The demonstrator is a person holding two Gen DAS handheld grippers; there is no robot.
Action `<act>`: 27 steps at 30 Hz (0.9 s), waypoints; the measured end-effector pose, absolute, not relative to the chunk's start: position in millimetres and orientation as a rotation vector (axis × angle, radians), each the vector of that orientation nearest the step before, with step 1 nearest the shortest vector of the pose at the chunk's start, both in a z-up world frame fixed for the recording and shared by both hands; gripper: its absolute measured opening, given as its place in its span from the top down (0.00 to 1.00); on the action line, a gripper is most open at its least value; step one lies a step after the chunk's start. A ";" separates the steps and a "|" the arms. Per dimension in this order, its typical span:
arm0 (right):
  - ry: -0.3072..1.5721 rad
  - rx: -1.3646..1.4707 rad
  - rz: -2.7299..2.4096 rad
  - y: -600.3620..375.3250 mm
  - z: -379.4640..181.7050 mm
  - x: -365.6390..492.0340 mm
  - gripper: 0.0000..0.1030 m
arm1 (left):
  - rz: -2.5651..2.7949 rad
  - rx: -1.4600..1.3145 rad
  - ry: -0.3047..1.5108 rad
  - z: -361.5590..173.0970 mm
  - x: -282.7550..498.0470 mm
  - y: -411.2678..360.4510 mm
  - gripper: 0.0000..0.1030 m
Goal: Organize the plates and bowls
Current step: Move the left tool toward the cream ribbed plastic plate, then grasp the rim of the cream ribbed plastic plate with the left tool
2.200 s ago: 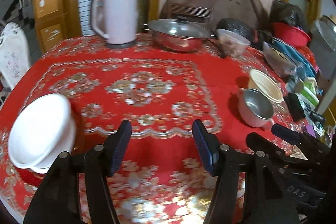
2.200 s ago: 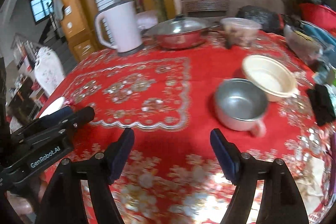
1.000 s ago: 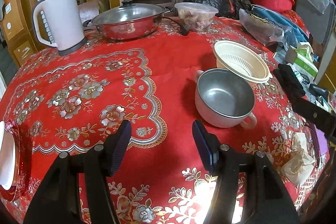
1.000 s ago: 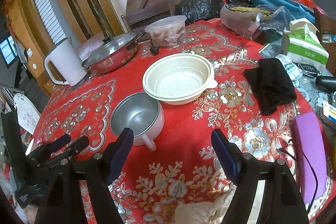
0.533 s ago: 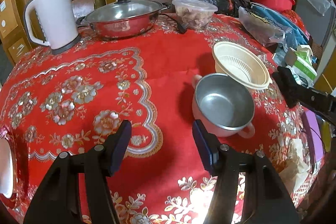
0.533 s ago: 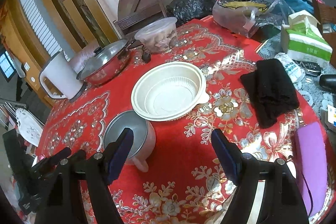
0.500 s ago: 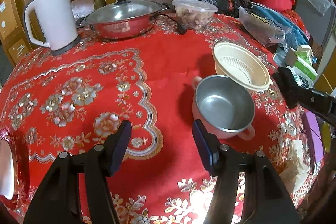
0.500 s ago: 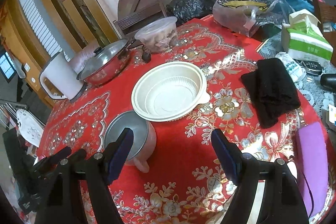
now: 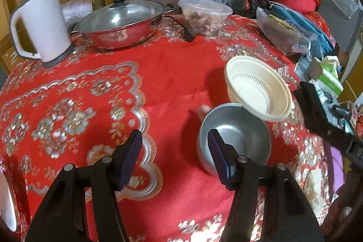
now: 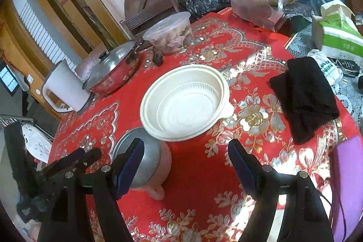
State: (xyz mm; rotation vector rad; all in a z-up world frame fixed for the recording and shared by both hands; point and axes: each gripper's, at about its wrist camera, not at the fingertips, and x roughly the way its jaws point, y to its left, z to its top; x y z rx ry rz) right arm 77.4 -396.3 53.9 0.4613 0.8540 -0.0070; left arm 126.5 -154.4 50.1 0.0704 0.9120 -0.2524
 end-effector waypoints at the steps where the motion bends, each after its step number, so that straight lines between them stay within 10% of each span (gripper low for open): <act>1: 0.856 0.464 -0.008 -398.1 53.4 79.7 0.24 | -0.256 0.071 0.912 51.4 130.7 -156.9 0.43; 21: 0.958 0.525 -0.020 -442.7 19.8 151.3 0.25 | -0.377 0.089 1.016 22.7 218.4 -234.9 0.43; 27: 0.976 0.509 -0.004 -439.8 12.8 162.3 0.46 | -0.382 0.133 1.049 11.2 229.9 -247.3 0.43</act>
